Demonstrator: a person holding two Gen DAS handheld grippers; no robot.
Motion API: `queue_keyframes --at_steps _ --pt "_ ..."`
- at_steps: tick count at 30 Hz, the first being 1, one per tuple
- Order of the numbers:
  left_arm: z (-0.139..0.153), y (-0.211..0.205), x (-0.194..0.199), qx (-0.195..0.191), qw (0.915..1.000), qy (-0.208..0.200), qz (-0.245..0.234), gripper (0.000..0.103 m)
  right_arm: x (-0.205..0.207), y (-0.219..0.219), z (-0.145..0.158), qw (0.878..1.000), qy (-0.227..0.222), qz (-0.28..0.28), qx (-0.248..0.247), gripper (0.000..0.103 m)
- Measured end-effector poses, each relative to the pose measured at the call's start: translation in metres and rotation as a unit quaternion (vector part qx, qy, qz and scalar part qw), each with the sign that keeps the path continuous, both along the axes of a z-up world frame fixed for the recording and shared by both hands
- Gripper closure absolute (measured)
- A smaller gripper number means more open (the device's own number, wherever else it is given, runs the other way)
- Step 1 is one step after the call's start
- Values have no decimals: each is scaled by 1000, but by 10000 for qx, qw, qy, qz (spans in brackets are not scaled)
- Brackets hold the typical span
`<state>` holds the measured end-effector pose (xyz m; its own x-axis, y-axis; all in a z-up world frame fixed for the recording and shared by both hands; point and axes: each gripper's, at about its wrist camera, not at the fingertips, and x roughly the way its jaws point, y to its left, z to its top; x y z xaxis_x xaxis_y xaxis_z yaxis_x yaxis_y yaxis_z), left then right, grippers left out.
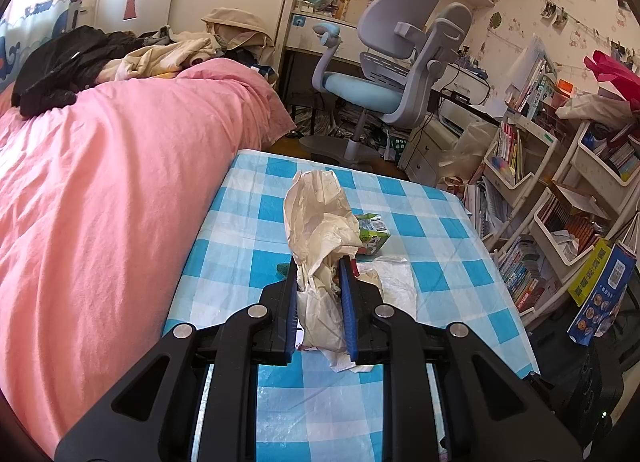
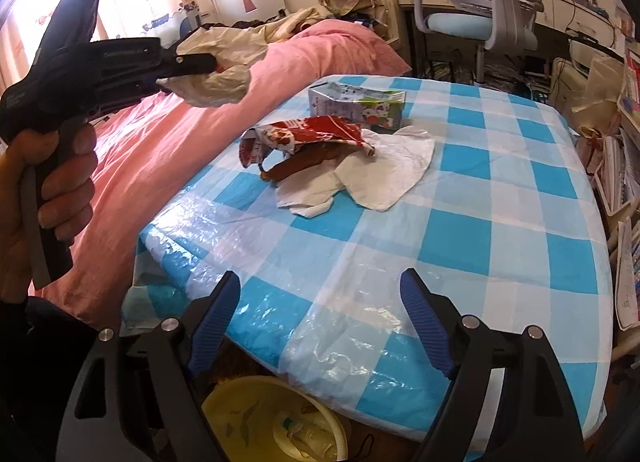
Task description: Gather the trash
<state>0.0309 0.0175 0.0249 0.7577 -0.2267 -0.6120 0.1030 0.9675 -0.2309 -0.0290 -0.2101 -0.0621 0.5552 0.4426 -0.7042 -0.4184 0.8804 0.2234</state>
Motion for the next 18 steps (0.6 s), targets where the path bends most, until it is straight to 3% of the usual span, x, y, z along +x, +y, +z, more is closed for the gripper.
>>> queue_keyframes --at_steps 18 --pt "0 -2 -1 16 10000 -6 -6 86 3 1 -5 10000 34 -39 -48 22"
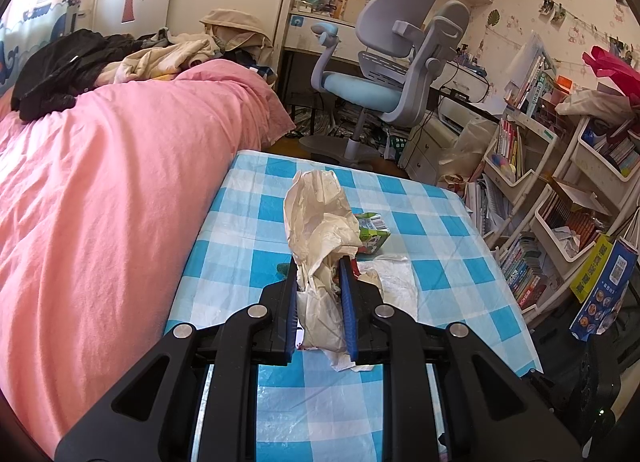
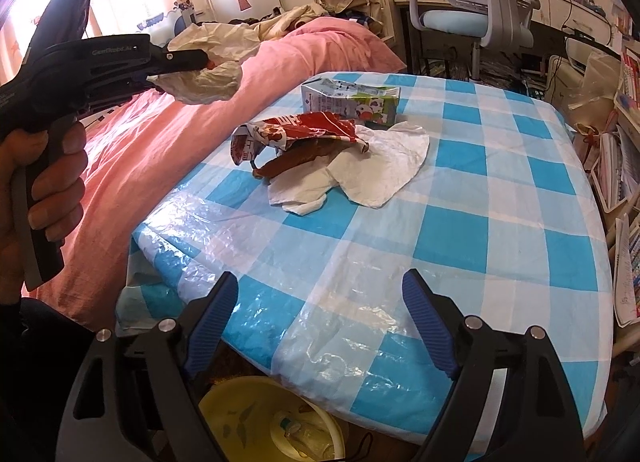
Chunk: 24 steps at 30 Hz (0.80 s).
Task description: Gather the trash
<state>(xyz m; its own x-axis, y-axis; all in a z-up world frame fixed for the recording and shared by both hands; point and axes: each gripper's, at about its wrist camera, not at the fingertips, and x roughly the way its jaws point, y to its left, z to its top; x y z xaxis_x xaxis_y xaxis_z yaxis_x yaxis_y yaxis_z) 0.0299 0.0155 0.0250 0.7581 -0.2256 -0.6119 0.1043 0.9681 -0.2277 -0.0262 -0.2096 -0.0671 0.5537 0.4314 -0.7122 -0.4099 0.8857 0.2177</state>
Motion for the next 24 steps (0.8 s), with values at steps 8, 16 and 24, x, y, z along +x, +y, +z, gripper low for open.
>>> queue_keyframes --at_steps 8,16,24 --pt "1 1 -1 12 10000 -4 -3 86 1 0 -2 10000 12 -1 -20 22" --pt "1 0 -2 21 10000 -7 -3 86 0 1 -4 10000 28 16 -58 22" --pt "1 -2 -2 26 10000 -9 -5 86 0 2 -5 10000 45 15 -83 22"
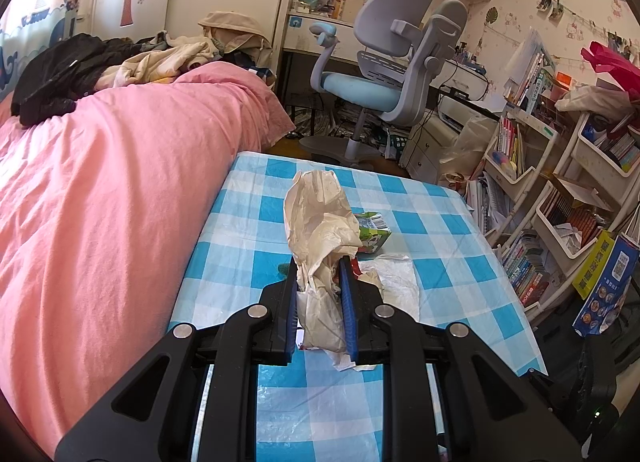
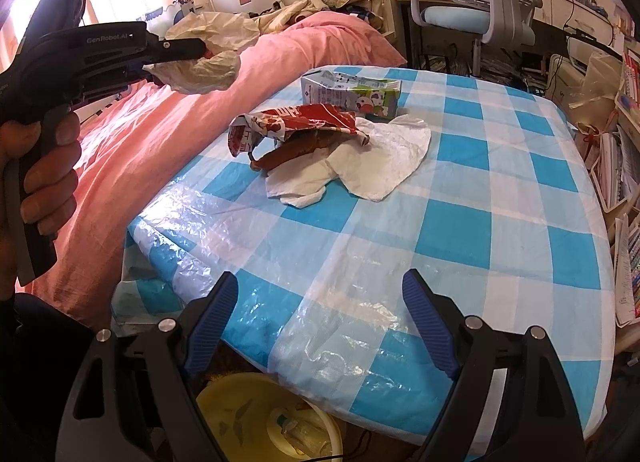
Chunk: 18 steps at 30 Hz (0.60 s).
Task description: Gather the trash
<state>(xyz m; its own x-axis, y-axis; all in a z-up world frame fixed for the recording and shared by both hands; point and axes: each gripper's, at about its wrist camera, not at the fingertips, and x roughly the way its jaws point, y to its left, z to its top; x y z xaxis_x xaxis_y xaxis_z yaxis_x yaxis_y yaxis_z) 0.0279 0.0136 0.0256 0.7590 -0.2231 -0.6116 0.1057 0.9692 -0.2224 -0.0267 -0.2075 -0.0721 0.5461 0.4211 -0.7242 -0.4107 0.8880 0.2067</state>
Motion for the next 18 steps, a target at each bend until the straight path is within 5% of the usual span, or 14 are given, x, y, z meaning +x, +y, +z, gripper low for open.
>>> queue_keyframes --at_steps 18 --pt "-11 1 -26 338 9988 58 -336 86 0 -5 -2 9999 -9 -128 -107 22"
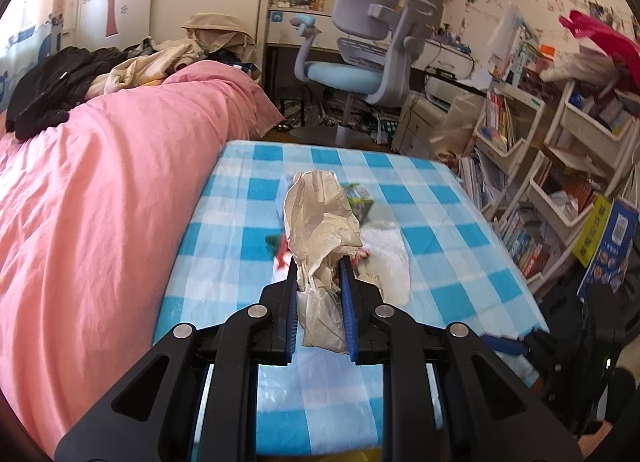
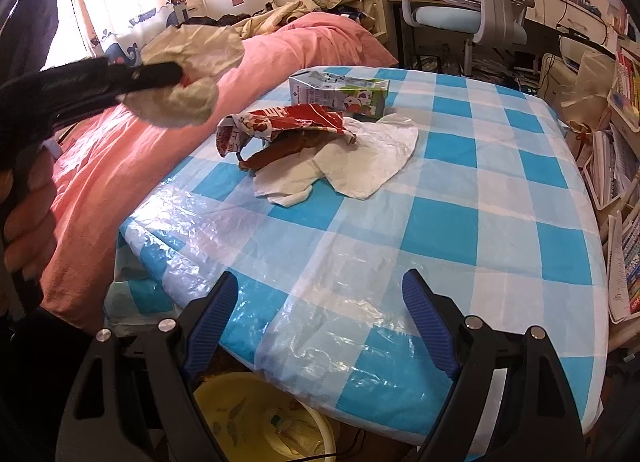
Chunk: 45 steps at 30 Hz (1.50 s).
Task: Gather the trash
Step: 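Carry the tissue in the left gripper toward the yellow bin, then open the left gripper over the yellow bin to drop the tissue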
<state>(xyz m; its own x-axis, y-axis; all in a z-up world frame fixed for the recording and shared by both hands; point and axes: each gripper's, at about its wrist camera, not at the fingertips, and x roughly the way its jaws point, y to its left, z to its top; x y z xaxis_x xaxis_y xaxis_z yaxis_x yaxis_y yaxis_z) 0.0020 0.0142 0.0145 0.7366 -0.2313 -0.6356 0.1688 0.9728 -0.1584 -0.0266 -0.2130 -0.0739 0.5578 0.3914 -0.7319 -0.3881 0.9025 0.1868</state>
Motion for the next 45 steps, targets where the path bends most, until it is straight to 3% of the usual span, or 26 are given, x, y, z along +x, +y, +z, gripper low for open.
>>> queue_keyframes --at_steps 7,15,22,25,31,35,37,42,45 --pt "-17 -3 -36 32 9998 202 -68 86 -2 -3 -7 9997 51 -52 -219 22" --pt "-54 -20 -96 182 9969 711 -298 86 -5 -6 -11 9987 97 -96 -487 22" --pt "-86 -44 -143 449 9895 1242 -579 85 -13 -10 -12 9982 129 -90 -582 20" --pt "-97 -47 -160 599 9857 1440 -642 78 -15 -11 -12 9982 132 -95 -586 20" --pt "-88 -26 -170 512 9904 1276 -159 62 -21 -15 -13 9981 153 -101 -586 19" --pt "-69 -15 -166 333 9946 947 258 53 -24 -18 -11 9988 214 -112 -420 19" --pt "-57 -13 -160 337 9961 714 393 43 -26 -17 -8 9991 247 -64 -341 19" --pt "-25 2 -134 457 9971 196 578 28 -26 -8 12 9990 183 280 -307 19" --pt "-14 10 -109 559 9966 48 611 26 -22 2 23 9955 93 715 -621 16"
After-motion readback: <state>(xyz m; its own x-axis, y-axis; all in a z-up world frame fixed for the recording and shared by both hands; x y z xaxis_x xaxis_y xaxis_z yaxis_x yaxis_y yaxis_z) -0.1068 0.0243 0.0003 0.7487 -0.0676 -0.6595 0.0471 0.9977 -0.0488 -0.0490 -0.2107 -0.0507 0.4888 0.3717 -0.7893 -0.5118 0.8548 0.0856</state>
